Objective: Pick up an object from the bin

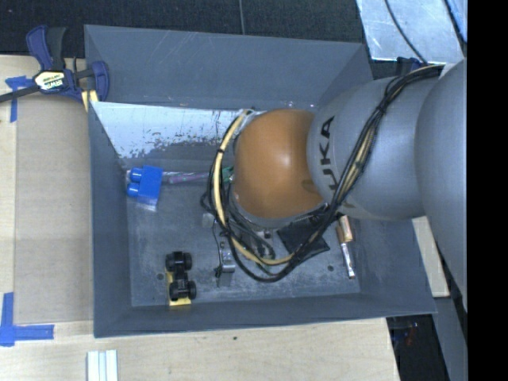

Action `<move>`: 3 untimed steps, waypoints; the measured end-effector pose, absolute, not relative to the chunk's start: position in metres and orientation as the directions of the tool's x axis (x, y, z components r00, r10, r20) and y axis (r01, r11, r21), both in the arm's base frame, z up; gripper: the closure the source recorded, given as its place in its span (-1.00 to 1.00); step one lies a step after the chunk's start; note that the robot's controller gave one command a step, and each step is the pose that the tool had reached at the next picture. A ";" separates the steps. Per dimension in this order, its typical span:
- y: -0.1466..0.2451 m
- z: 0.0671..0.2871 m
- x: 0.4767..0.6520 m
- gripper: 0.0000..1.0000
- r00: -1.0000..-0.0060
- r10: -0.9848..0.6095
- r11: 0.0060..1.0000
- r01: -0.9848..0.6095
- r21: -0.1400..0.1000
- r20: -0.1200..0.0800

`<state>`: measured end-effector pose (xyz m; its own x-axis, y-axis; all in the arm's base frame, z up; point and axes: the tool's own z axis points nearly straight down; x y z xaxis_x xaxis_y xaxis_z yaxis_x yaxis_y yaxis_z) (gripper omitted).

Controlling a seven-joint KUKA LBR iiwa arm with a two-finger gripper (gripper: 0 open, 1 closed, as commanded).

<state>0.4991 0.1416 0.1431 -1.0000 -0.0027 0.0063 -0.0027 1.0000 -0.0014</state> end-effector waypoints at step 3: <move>0.185 0.107 0.503 -1.00 -0.909 -0.416 0.909 -0.416 0.000 -0.002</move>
Offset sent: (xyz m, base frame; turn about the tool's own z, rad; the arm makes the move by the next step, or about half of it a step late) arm 0.0089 0.0459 -0.0731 -0.6032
